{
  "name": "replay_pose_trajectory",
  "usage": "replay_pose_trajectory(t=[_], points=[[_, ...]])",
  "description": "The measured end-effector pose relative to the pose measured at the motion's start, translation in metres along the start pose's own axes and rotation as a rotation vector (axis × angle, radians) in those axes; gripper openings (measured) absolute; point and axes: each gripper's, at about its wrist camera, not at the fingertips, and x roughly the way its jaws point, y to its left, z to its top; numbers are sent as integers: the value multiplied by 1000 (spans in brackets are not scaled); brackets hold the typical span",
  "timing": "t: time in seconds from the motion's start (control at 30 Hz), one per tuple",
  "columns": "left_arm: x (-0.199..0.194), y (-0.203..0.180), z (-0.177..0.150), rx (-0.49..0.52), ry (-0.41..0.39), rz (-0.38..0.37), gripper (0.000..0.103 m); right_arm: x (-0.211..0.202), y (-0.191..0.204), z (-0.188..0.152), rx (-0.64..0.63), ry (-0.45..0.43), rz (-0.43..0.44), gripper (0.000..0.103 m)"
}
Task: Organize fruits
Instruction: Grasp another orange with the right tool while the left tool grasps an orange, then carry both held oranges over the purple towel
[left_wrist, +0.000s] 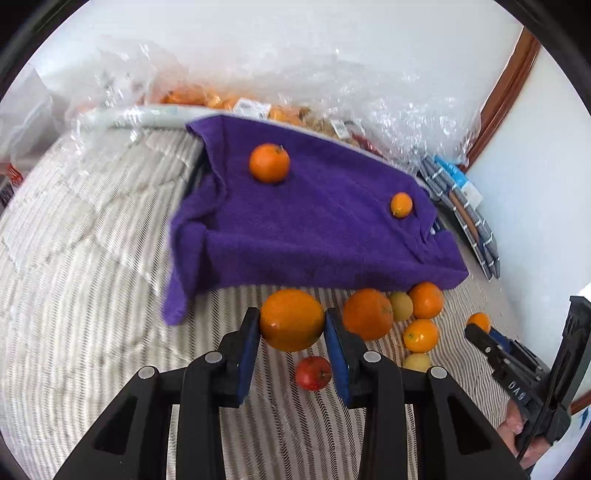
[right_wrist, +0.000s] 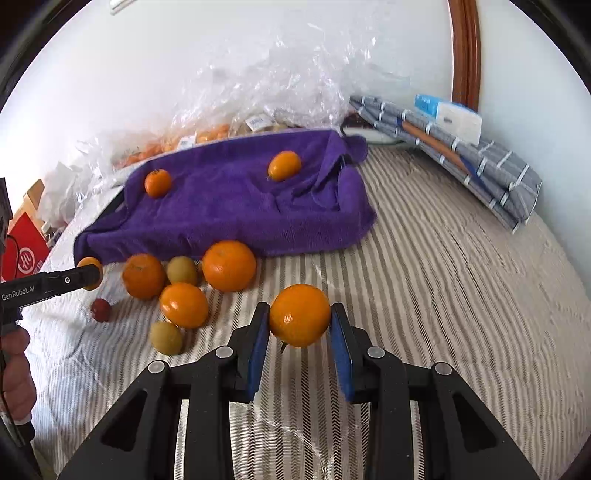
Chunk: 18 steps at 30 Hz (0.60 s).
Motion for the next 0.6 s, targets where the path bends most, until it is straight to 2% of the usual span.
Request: replay_pose_trajectory(t=[0.1, 0.3, 0.6], points=[[-12, 3, 9, 0, -40, 26, 33, -11, -2, 14, 32, -29, 32, 33], [-23, 4, 36, 14, -121, 84, 33, -22, 1, 50, 20, -98, 10, 33], [-12, 8, 80, -12, -230, 121, 33, 2, 12, 102, -7, -157, 23, 33]])
